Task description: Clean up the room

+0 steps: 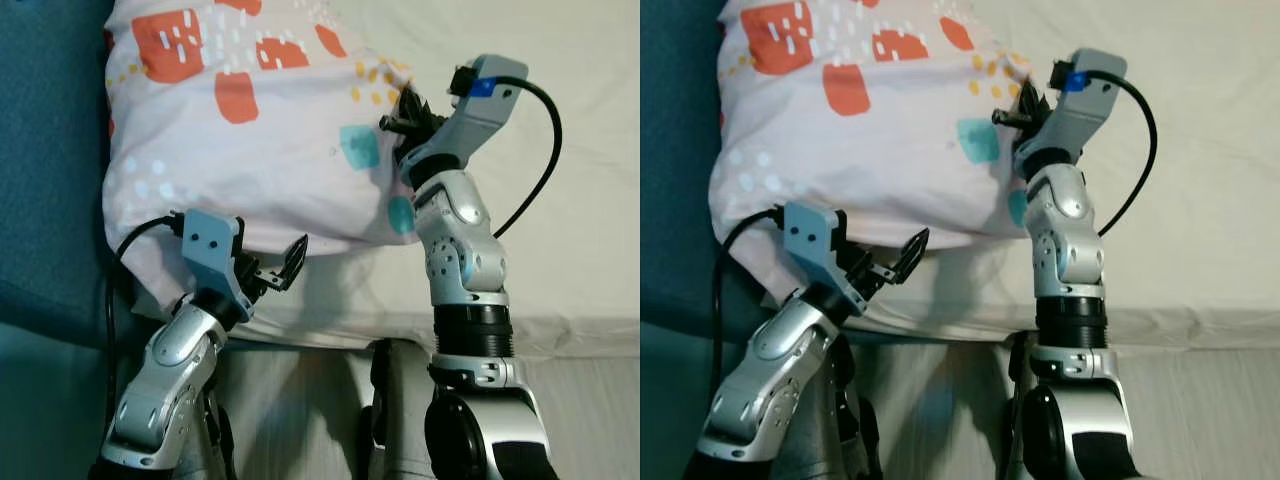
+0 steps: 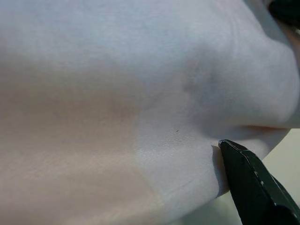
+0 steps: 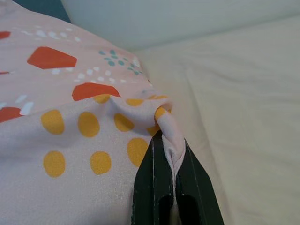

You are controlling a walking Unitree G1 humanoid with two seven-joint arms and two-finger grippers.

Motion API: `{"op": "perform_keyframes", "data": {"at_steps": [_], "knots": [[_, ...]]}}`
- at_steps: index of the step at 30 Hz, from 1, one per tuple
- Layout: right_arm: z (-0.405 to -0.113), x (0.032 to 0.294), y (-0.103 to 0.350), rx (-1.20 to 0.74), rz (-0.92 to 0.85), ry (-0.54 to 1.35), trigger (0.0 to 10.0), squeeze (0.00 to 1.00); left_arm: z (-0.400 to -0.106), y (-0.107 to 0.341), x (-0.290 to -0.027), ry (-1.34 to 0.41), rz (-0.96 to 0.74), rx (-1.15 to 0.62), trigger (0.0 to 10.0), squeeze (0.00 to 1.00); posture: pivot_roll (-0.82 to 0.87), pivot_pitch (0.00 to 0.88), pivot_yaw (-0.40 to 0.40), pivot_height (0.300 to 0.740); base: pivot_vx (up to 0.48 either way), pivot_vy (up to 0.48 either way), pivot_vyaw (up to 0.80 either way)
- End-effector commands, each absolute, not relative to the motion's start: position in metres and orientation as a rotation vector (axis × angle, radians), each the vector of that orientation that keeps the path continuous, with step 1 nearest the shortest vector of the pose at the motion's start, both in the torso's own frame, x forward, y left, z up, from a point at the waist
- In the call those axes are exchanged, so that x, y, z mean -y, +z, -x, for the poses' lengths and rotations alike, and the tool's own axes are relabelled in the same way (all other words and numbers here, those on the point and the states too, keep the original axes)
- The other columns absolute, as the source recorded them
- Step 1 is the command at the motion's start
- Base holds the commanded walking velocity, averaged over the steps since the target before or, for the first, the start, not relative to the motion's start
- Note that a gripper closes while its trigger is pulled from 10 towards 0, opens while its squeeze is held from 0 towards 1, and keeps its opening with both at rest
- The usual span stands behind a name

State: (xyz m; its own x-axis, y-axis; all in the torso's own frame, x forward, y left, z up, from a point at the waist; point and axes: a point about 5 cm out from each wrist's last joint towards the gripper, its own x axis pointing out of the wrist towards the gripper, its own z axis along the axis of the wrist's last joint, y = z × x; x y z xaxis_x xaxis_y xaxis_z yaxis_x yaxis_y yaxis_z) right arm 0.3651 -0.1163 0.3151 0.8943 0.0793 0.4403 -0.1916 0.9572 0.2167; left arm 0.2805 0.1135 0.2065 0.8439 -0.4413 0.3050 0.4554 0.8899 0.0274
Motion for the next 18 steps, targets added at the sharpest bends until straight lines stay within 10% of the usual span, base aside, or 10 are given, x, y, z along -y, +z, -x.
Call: {"op": "perform_keyframes", "data": {"at_steps": [1, 18], "knots": [[-0.359, 0.121, 0.324, 0.487, -0.221, 0.109, 0.0, 0.00, -0.279, 0.202, -0.110, -0.482, 0.052, 0.310, 10.0, 0.00, 0.00, 0.343, -0.071, 0.511, 0.000, 0.000, 0.00], [-0.351, 0.125, 0.358, 0.542, 0.048, -0.053, 0.0, 0.00, -0.282, 0.202, -0.109, -0.472, 0.060, 0.328, 10.0, 0.00, -0.01, 0.339, -0.087, 0.511, 0.000, 0.000, 0.00]]}}
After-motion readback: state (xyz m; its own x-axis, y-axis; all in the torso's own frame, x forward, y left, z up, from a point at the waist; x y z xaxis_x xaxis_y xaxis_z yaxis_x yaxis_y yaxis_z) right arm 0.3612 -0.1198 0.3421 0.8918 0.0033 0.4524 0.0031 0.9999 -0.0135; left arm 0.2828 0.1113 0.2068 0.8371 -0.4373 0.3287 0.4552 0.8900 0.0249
